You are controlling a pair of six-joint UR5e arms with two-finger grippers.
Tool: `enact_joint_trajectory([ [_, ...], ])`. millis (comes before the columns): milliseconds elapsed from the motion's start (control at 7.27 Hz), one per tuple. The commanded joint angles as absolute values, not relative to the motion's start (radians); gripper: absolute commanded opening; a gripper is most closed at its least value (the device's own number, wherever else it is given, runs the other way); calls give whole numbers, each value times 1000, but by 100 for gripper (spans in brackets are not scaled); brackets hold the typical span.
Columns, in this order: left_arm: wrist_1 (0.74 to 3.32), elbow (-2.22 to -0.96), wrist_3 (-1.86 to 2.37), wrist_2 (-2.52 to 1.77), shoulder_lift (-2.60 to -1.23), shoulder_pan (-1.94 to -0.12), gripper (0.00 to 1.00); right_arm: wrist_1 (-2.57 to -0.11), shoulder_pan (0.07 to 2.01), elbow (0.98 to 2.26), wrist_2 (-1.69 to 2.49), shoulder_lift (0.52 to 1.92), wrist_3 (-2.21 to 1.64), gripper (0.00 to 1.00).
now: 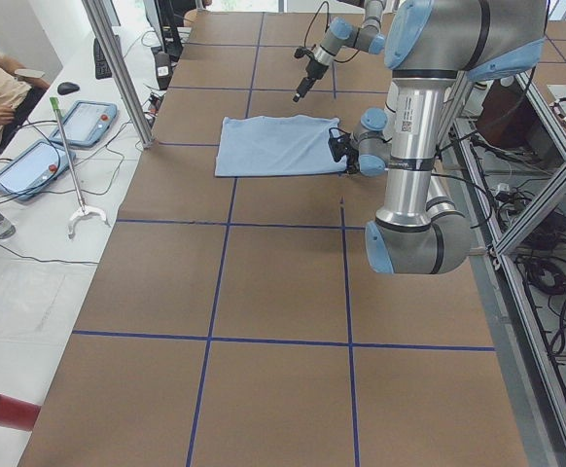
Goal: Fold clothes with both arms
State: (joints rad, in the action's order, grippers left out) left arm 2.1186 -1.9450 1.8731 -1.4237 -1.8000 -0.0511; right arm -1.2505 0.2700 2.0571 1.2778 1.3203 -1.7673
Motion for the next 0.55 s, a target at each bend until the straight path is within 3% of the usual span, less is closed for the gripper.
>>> enact_joint_trajectory([
  [0, 2118, -1936, 1871, -1424, -1810, -51, 57, -1250, 268, 2057, 1278, 1319, -1767, 100],
  [413, 2118, -1927, 1871, -1424, -1812, -44, 57, -1252, 268, 2056, 1278, 1319, -1769, 100],
])
